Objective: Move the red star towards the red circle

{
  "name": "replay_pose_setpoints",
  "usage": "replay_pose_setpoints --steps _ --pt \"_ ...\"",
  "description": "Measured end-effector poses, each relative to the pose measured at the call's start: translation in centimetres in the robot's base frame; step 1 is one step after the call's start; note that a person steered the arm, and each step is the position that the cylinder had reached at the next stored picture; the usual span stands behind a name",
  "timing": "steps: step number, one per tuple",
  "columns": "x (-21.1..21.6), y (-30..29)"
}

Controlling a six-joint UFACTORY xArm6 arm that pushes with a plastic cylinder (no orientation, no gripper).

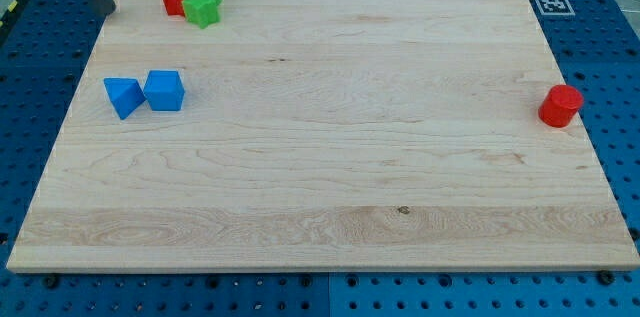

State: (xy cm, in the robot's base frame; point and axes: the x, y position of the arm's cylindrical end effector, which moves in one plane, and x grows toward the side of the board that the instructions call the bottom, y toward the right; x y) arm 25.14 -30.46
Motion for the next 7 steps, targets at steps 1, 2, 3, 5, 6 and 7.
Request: replay_pose_setpoints --steps 1,2,3,5,6,7 --pt "-3.3 0.0" --pt "-4.6 1.0" --pt "-4.6 1.8" --pt "-5.2 2.1" --pt "-5.2 3.5" --pt "-5.2 4.6"
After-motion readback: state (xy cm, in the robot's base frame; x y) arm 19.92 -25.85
